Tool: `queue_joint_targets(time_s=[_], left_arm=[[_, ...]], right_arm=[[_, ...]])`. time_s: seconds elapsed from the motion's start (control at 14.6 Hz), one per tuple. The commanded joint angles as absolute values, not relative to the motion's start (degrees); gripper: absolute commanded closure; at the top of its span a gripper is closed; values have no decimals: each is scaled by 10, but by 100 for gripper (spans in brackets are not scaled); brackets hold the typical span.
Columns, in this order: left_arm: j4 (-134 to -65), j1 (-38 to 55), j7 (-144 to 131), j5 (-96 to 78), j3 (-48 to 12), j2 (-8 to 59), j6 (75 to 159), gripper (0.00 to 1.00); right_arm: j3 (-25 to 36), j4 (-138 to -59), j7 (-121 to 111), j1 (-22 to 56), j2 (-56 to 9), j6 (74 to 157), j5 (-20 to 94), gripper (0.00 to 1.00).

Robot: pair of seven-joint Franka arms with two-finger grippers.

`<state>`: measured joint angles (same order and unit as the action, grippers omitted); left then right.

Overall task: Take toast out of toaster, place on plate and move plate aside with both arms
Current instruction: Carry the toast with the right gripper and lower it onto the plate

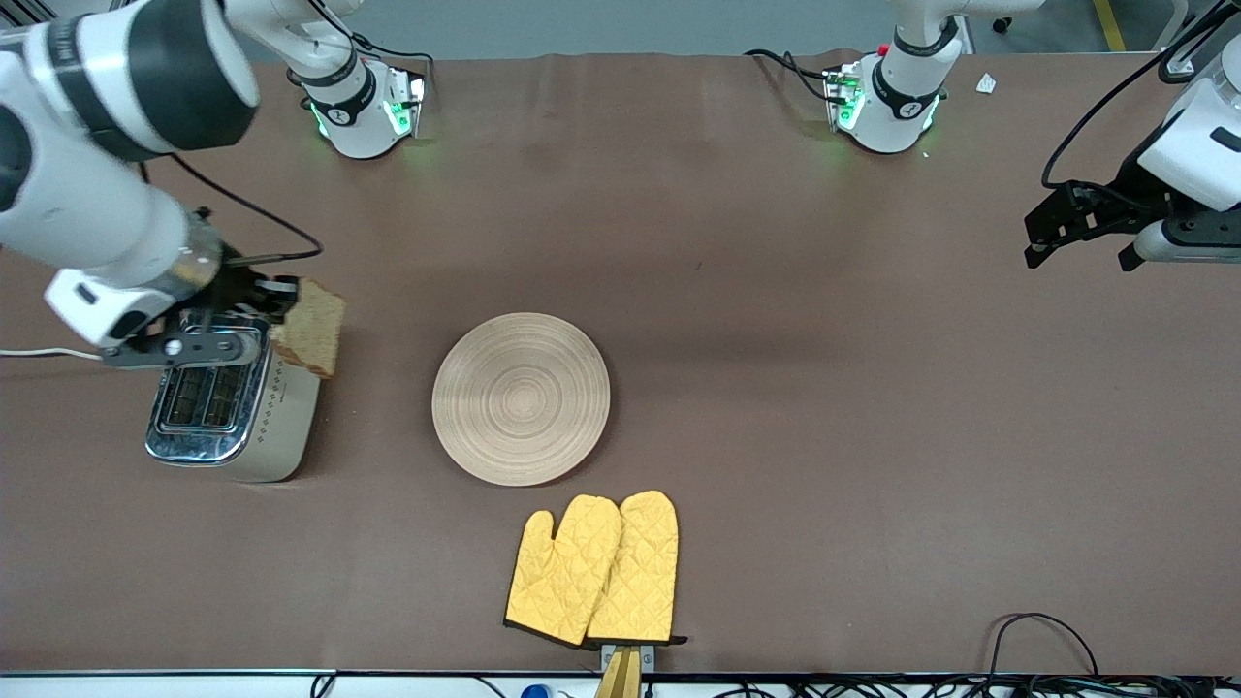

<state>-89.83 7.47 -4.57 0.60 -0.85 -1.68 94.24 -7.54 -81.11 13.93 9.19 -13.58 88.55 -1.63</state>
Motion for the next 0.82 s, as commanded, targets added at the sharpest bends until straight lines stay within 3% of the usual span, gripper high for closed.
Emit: queue_joint_targets(time_s=[0.0, 0.34, 0.76], left_arm=[[-882, 72, -38, 6, -11, -10, 933, 0], [-883, 72, -38, 6, -11, -10, 933, 0], [-883, 72, -38, 5, -11, -10, 933, 0]], right_arm=[[-69, -831, 210, 130, -154, 946, 37, 100], [-69, -899, 260, 172, -213, 1129, 110, 100], [-69, -903, 258, 201, -272, 1199, 191, 100]])
